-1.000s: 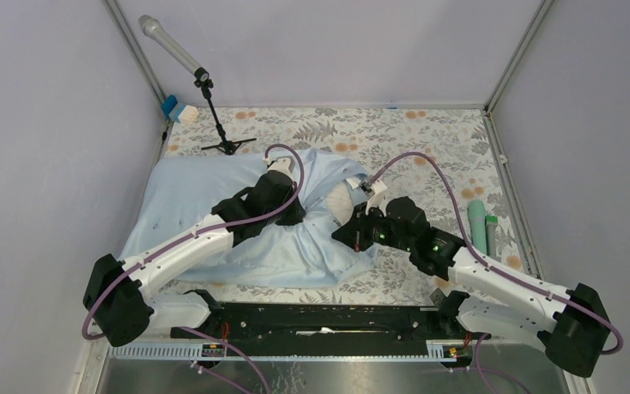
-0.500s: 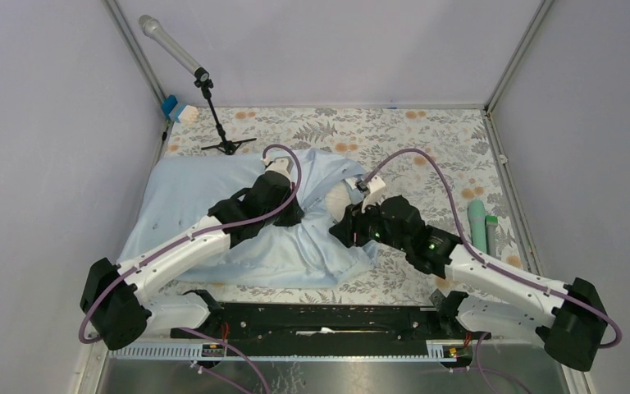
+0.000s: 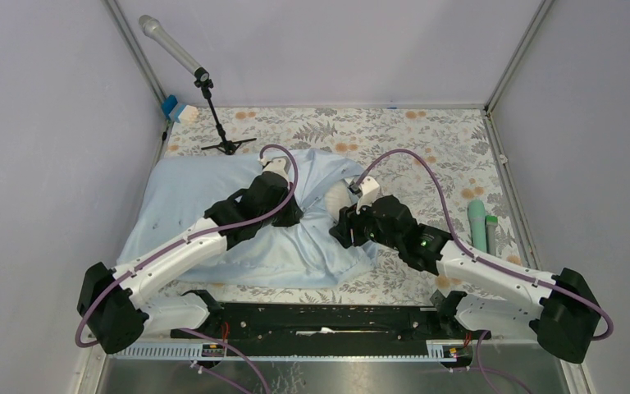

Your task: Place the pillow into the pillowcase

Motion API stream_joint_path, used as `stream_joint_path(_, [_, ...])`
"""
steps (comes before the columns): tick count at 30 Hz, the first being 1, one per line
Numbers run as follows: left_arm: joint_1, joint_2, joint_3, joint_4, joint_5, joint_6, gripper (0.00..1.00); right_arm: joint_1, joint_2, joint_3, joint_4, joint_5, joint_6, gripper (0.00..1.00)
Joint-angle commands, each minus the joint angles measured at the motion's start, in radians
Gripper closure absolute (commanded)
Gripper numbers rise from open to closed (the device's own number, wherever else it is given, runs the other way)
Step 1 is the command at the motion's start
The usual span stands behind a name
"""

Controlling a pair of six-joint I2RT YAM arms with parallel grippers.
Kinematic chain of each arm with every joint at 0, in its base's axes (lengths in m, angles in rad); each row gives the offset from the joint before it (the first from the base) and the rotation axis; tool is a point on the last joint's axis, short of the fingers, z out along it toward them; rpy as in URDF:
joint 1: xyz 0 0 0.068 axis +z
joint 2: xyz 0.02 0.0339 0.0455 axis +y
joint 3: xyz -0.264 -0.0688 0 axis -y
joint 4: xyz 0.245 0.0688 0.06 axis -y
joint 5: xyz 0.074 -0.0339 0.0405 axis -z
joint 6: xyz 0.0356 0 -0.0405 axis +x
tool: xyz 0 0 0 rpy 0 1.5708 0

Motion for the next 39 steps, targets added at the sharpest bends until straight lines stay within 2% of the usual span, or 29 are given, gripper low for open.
stream_joint_path(1, [-0.007, -0.024, -0.007, -0.028, -0.006, -0.002, 1.0, 0.004, 0.01, 0.023, 0.028, 0.019, -0.019, 0.43])
stream_joint_path(3, [-0.006, -0.023, -0.008, -0.027, -0.006, -0.002, 1.0, 0.004, 0.004, 0.022, 0.029, -0.004, -0.013, 0.44])
stream_joint_path(5, [-0.007, -0.023, -0.009, -0.026, -0.009, -0.002, 1.0, 0.003, 0.008, 0.025, 0.025, -0.053, -0.005, 0.49])
stream_joint_path(13, [-0.006, -0.02, -0.008, -0.016, -0.001, -0.006, 1.0, 0.004, -0.06, 0.048, -0.029, -0.17, 0.035, 0.92])
stream_joint_path(16, [-0.006, -0.016, -0.009, -0.01, 0.004, -0.007, 1.0, 0.004, -0.085, 0.031, -0.01, -0.258, 0.068, 1.0])
stream_joint_path(20, [-0.006, -0.006, -0.001, 0.001, 0.019, -0.011, 1.0, 0.006, -0.056, -0.048, 0.104, -0.37, 0.145, 1.0])
stream_joint_path(23, [-0.007, -0.002, 0.011, 0.003, 0.026, -0.013, 1.0, 0.006, -0.014, -0.126, 0.198, -0.384, 0.2, 1.0])
stream_joint_path(31, [-0.032, -0.014, 0.087, -0.003, 0.078, -0.02, 1.0, 0.007, 0.081, -0.219, 0.309, -0.27, 0.24, 1.0])
stream_joint_path(39, [-0.198, -0.026, 0.279, -0.096, -0.002, -0.004, 0.81, 0.008, 0.048, -0.268, 0.367, -0.176, 0.274, 1.0])
